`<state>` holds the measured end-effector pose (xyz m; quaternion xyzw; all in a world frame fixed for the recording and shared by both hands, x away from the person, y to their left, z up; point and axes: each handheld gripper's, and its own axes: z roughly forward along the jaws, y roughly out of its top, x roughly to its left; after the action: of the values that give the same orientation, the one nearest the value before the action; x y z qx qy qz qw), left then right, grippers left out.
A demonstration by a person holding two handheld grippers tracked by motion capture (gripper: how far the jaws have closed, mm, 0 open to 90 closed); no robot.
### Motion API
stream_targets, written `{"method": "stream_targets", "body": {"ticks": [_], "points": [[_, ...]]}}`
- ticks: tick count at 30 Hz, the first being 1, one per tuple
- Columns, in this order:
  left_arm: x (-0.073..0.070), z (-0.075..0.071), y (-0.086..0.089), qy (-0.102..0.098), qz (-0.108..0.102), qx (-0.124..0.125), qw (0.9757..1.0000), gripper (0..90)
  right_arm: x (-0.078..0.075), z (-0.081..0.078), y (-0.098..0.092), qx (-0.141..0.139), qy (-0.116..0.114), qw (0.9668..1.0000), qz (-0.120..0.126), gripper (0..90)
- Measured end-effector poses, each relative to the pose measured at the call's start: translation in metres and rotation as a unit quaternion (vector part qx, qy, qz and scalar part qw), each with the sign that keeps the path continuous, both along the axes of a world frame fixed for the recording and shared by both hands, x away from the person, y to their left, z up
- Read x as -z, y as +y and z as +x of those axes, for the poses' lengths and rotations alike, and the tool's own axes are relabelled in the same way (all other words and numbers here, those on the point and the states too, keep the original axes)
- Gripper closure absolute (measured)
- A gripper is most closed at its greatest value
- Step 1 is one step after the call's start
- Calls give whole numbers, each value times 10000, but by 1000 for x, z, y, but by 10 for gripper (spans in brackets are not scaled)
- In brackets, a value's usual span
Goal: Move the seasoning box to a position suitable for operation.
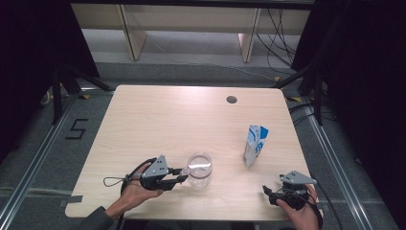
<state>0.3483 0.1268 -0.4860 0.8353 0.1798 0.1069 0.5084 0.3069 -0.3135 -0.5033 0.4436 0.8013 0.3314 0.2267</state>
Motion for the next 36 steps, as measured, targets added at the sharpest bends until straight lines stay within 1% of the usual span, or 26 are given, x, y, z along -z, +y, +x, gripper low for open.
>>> {"method": "stream_targets", "body": {"ticks": [3, 5, 6, 8, 9, 10, 11, 13, 15, 17, 19, 21, 22, 24, 25, 26, 27, 28, 29, 30, 31, 32, 33, 34, 35, 36], "points": [[0, 0, -1, -18, 39, -4, 10000, 727, 0, 0, 0, -5, 3, 10000, -1, 225], [1, -1, -2, 74, -38, -51, 10000, 727, 0, 0, 0, -11, 31, 10000, 5, 225], [1, 0, -3, 10, -25, 58, 10000, 727, 0, 0, 1, -19, 80, 9999, 66, 225], [1, 0, -5, 59, -54, 27, 10000, 727, 0, 0, 0, 19, 18, 10000, -7, 225], [0, 2, -5, -43, 36, 129, 9999, 727, -1, -1, 0, 24, 34, 10000, -7, 225], [1, 0, -7, 72, -35, 65, 9999, 727, -1, -1, 0, 14, 12, 10000, -23, 225], [1, 2, -8, -21, -30, 186, 9998, 727, 0, 0, 0, 2, 11, 10000, -17, 225], [1, 0, -10, 50, -53, 105, 9999, 727, 0, 0, 0, 10, 8, 10000, -18, 225], [1, 2, -10, -35, -20, 199, 9998, 726, -1, -1, 0, 12, 36, 10000, -53, 225], [1, 3, -11, -22, -54, 232, 9997, 726, -1, 0, 0, 2, 21, 10000, -36, 225], [1, 4, -12, 6, -40, 202, 9998, 726, -1, -1, 0, 26, 43, 10000, -31, 225], [0, 6, -13, -43, -1, 212, 9998, 725, -1, -1, 0, 14, 34, 10000, -34, 225], [1, 5, -14, 43, -34, 138, 9999, 725, -1, 0, 0, 0, 30, 10000, -28, 225], [0, 6, -14, 36, -22, 128, 9999, 725, 0, 0, 0, 4, 34, 10000, 4, 225], [0, 7, -14, -42, 21, 194, 9998, 725, 0, 0, 0, 1, 30, 10000, 1, 225], [0, 5, -15, 73, -45, 104, 9999, 724, 0, -2, 2, 104, 93, 9999, 101, 225], [0, 6, -14, 59, -15, 115, 9999, 723, 0, -1, 0, 37, 37, 10000, 37, 225], [0, 7, -14, 46, 1, 123, 9999, 722, 0, -2, 1, 120, 115, 9998, 96, 225], [0, 6, -14, 60, -7, 89, 9999, 722, 0, -1, -1, 66, 47, 10000, 27, 225], [0, 6, -14, 39, -8, 107, 9999, 720, 0, -1, 0, 76, 140, 9997, 176, 225], [0, 5, -14, 72, -28, 53, 10000, 714, -1, -2, -1, 108, 97, 9999, 94, 225], [0, 7, -14, 7, 19, 86, 10000, 675, 1, 0, -3, 12, -6, 10000, 44, 225], [1, 6, -14, 178, -46, 40, 9998, 631, 1, 0, -3, 4, 1, 10000, 57, 225], [0, 8, -12, 55, 5, 65, 10000, 586, 1, 0, -3, 2, 7, 10000, 56, 225], [0, 6, -12, 122, -68, -43, 9999, 569, 1, -1, -3, 0, 20, 10000, 72, 225], [-2, 6, -10, 51, -88, -3, 9999, 544, 1, -1, -3, 11, -3, 10000, 74, 225]]}}
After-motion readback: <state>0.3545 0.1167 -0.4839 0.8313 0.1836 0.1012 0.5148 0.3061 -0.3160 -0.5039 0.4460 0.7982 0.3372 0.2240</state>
